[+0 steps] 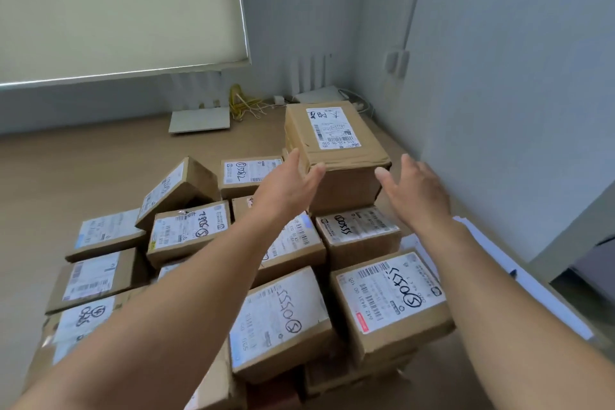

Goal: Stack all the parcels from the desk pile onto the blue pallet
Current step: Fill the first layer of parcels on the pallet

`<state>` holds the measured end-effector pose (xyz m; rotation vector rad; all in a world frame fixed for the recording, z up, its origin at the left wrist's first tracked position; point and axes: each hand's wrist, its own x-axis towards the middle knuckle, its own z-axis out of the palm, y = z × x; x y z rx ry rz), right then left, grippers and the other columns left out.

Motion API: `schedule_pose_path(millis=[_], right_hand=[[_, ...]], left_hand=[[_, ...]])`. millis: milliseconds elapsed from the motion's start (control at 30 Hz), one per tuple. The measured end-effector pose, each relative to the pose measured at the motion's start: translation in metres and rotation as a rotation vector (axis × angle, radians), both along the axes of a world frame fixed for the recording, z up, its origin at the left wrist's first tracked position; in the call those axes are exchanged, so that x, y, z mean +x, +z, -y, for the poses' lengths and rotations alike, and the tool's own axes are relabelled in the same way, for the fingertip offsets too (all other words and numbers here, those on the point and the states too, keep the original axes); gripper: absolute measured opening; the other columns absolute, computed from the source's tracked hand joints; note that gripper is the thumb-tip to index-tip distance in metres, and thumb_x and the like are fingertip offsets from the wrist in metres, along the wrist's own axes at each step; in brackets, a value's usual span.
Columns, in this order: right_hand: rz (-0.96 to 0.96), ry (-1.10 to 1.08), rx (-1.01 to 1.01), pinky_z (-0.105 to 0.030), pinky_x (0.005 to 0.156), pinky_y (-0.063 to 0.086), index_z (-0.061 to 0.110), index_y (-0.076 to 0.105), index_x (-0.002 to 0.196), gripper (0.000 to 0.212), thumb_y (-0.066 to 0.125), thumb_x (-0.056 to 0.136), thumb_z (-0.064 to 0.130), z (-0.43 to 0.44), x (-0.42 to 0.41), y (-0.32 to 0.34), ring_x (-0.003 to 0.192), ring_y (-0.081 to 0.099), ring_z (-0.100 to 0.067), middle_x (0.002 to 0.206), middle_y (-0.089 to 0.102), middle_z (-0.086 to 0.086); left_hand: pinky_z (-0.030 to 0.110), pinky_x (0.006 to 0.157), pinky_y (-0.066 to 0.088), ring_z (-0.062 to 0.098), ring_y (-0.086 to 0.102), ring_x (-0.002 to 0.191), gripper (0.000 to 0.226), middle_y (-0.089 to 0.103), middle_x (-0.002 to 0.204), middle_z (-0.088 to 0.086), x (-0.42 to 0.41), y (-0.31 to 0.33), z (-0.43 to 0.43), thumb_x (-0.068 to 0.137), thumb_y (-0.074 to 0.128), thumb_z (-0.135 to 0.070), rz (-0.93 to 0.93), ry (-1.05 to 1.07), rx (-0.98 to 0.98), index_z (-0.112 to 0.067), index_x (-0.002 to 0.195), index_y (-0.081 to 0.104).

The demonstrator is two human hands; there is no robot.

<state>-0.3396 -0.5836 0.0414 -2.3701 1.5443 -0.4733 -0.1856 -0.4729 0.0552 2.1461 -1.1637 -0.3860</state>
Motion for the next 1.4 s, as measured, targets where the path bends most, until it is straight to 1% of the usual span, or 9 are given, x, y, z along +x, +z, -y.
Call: schedule_pose_path(millis=[167,300,467,667,900,1067,1200,1300,1400], right_hand=[[0.150,0.037,0.141,-0.036,0.081,0.037,0.004,0.049,0.119,0.050,0.034,0.098,0.047,0.028,0.017,-0.003,0.110,0.051,-0.034,0.123,0.054,-0.018],[0.263,0.091,0.290,-0.036,0.101,0.033,0.008,0.028,0.146,0.057,0.033,0.100,0.041,0.033,0.021,-0.006,0.132,0.038,-0.030,0.146,0.039,-0.013],[0.416,0.131,0.367,-0.038,0.106,0.030,0.017,0.023,0.150,0.058,0.041,0.097,0.034,0.033,0.020,-0.012,0.134,0.036,-0.025,0.149,0.036,-0.006],[0.498,0.230,0.365,-0.044,0.108,0.034,0.025,0.020,0.150,0.064,0.049,0.093,0.030,0.020,0.014,-0.009,0.129,0.041,-0.021,0.145,0.042,0.001],[0.518,0.367,0.266,-0.036,0.104,0.038,0.024,0.019,0.150,0.068,0.054,0.092,0.030,-0.012,0.027,0.001,0.124,0.046,-0.017,0.140,0.048,0.002],[0.553,0.460,0.270,-0.040,0.108,0.035,0.020,0.024,0.149,0.075,0.061,0.086,0.035,-0.043,0.053,0.001,0.131,0.041,-0.018,0.144,0.044,-0.001],[0.556,0.508,0.292,-0.045,0.102,0.042,0.024,0.033,0.145,0.086,0.055,0.070,0.060,-0.070,0.069,0.003,0.120,0.048,-0.018,0.132,0.050,-0.002],[0.559,0.559,0.273,-0.044,0.103,0.040,0.025,0.027,0.147,0.081,0.054,0.077,0.054,-0.097,0.078,0.006,0.122,0.045,-0.017,0.136,0.046,-0.003],[0.571,0.638,0.261,-0.043,0.105,0.039,0.024,0.020,0.149,0.079,0.053,0.082,0.050,-0.135,0.090,0.010,0.126,0.045,-0.016,0.141,0.045,-0.001]], left_hand=[[0.033,0.081,0.041,0.026,0.054,0.108,0.047,0.054,0.131,0.007,0.003,-0.007,0.028,0.098,0.038,-0.044,-0.111,0.082,0.048,-0.017,0.136,0.033],[0.037,0.092,0.045,0.024,0.053,0.111,0.044,0.053,0.132,0.002,0.004,-0.009,0.035,0.097,0.040,-0.034,-0.314,0.107,-0.003,-0.023,0.139,0.035],[0.041,0.098,0.045,0.022,0.053,0.113,0.049,0.055,0.128,-0.002,-0.002,-0.008,0.027,0.096,0.043,-0.017,-0.495,0.087,-0.113,-0.032,0.141,0.032],[0.027,0.077,0.044,0.017,0.056,0.095,0.056,0.061,0.112,-0.004,-0.005,-0.009,0.008,0.096,0.040,-0.008,-0.580,0.042,-0.231,-0.034,0.144,0.028],[0.026,0.095,0.040,0.018,0.052,0.119,0.066,0.052,0.136,0.000,0.011,-0.007,-0.036,0.096,0.046,-0.012,-0.520,0.064,-0.352,-0.032,0.150,0.013],[0.019,0.093,0.043,0.004,0.055,0.112,0.070,0.052,0.135,-0.002,0.026,-0.001,-0.078,0.095,0.050,-0.009,-0.465,0.123,-0.419,-0.032,0.150,0.015],[0.021,0.094,0.047,0.005,0.058,0.109,0.068,0.057,0.129,-0.001,0.037,0.006,-0.112,0.095,0.047,-0.004,-0.428,0.134,-0.441,-0.031,0.150,0.017],[0.028,0.100,0.045,0.008,0.059,0.109,0.069,0.059,0.125,-0.001,0.041,0.011,-0.144,0.094,0.048,-0.005,-0.406,0.166,-0.460,-0.030,0.150,0.017],[0.019,0.088,0.049,0.001,0.062,0.098,0.068,0.061,0.114,-0.010,0.045,0.014,-0.183,0.094,0.048,-0.004,-0.386,0.197,-0.486,-0.029,0.149,0.017]])
